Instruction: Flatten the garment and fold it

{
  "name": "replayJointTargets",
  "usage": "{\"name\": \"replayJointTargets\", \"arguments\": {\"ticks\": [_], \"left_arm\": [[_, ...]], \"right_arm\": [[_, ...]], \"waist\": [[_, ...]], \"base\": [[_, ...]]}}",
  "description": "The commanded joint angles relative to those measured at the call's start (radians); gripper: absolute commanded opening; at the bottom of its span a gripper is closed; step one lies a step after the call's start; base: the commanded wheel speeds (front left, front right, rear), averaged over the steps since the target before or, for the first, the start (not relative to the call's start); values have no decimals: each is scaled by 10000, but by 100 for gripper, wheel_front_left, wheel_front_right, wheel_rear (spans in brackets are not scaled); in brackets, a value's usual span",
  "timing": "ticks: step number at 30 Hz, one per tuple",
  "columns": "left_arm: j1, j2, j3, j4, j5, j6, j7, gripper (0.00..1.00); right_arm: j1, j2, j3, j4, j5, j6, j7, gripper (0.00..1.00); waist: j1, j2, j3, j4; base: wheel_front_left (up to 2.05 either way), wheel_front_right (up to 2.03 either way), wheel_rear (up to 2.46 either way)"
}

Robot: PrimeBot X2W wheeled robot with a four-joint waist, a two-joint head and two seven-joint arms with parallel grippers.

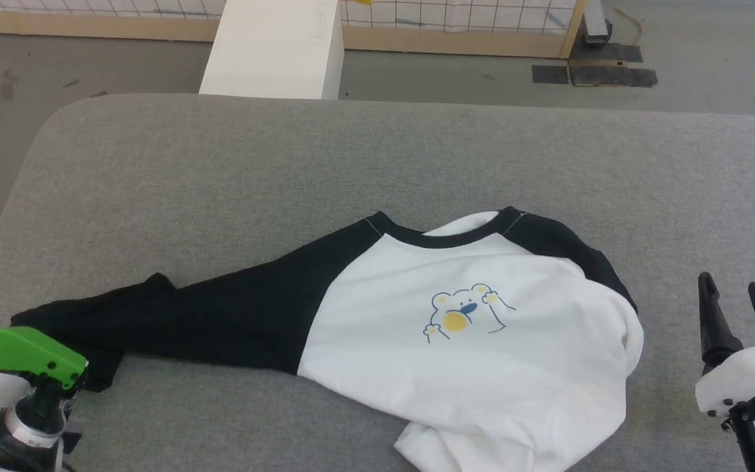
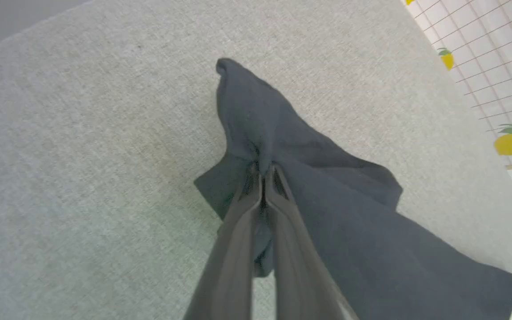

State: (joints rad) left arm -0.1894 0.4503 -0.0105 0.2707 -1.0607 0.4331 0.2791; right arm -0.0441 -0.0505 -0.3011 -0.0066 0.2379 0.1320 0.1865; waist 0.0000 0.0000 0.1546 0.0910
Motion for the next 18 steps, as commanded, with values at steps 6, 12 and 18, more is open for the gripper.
{"name": "replayJointTargets", "arguments": {"ticks": [6, 12, 18], "left_arm": [[-109, -431, 559, -1196, 298, -1073, -2238, 100], [68, -410, -347, -1910, 2249, -2511, -4847, 100], [338, -603, -1581, -1908, 4253, -3171, -5363, 100]], "right_arm": [[-85, 3, 239, 29, -13, -13, 123, 100], [-474, 3, 681, 42, -216, -13, 1144, 100], [-1655, -576, 1619, 146, -891, -13, 4015, 100]], "waist": [[0, 0, -26, -1], [0, 0, -12, -152], [0, 0, 216, -212]], "base": [[0, 0, 0], [0, 0, 0], [0, 0, 0]]}}
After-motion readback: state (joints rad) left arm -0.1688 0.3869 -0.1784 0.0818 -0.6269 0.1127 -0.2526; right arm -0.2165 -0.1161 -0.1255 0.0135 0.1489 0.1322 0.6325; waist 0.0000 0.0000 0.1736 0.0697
